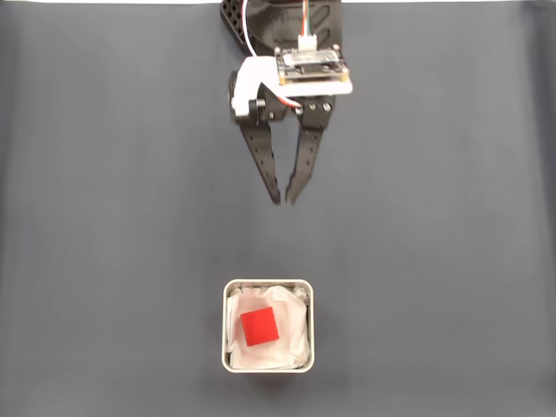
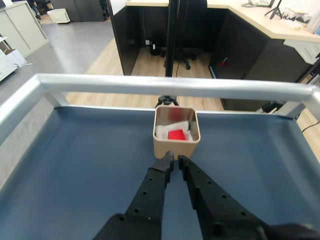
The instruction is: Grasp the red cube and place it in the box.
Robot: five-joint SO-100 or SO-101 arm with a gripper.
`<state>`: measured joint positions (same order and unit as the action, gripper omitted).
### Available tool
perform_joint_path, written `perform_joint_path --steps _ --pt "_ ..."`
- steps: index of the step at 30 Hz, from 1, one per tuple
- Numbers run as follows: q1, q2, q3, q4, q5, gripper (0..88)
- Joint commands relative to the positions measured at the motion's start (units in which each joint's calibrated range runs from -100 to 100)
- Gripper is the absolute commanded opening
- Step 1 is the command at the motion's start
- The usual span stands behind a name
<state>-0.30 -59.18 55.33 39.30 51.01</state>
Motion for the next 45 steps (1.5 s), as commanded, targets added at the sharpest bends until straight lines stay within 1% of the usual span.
perform_joint_path --steps 1,5,10,13,22,29,37,45 --pt "-0.13 -13.00 14.28 -0.04 -0.24 0.0" --pt "-0.13 -25.91 28.33 5.21 -0.78 0.0" --pt "-0.06 -37.96 39.19 19.47 -1.95 0.0" --pt "0.30 -40.56 42.20 25.86 -2.59 0.0" --pt "1.15 -40.64 44.48 36.19 -3.08 0.0" --pt "1.01 -40.64 44.48 36.27 -3.61 0.0" --pt "0.94 -40.64 44.48 36.44 -2.25 0.1" --pt "0.94 -40.64 44.48 36.44 -2.25 0.1"
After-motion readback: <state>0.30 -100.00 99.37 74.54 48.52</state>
